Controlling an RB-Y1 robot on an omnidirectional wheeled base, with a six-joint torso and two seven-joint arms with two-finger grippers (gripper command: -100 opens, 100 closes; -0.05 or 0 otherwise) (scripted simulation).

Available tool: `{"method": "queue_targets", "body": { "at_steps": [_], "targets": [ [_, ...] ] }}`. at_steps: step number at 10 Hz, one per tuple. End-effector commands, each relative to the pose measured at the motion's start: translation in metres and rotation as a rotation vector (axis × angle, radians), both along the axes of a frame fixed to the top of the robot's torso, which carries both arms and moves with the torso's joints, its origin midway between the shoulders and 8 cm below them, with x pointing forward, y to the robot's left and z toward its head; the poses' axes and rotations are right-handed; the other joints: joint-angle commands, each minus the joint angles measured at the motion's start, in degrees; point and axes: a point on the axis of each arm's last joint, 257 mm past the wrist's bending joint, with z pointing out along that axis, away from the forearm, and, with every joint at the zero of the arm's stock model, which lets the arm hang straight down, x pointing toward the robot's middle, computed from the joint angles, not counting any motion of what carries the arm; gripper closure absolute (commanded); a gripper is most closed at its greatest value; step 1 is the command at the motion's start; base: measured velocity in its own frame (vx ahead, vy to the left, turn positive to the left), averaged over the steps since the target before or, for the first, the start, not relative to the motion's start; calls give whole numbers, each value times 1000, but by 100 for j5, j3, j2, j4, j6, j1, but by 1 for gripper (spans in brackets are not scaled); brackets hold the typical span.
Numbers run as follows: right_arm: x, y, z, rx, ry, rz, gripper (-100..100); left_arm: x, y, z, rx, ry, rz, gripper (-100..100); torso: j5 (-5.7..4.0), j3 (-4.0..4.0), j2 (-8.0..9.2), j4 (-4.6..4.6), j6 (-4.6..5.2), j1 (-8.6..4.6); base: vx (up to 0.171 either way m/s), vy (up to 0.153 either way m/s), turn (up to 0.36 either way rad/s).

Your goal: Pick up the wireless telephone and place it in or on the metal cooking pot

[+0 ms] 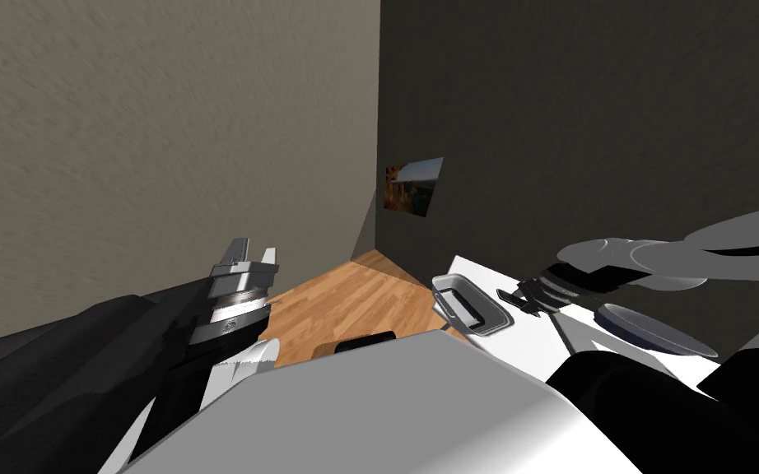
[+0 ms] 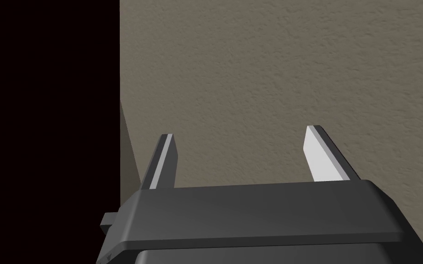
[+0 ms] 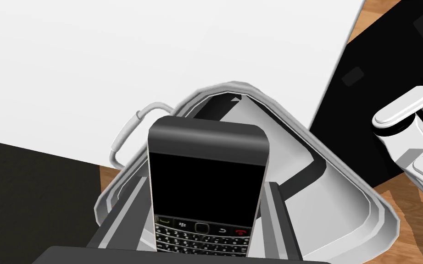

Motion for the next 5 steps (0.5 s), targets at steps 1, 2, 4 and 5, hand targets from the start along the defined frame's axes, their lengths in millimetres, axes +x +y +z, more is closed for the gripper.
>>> {"method": "queue_targets", "body": {
  "at_steps": [1,2,4,5],
  "targets": [
    [-8,3,-2,11,14,1,100,0,0,0,0,0,0,0,0,0,0,0,0,0,99,86,37],
    [-12,5,-3,18,22,1,100,0,0,0,0,0,0,0,-2,5,7,3,4,-7,103,91,32],
    [-25,10,-7,37,43,0,100,0,0,0,0,0,0,0,-2,7,10,4,7,-4,113,108,43],
    [-28,12,-8,41,48,-1,100,0,0,0,0,0,0,0,-2,5,8,2,7,0,124,137,32]
  ]
}}
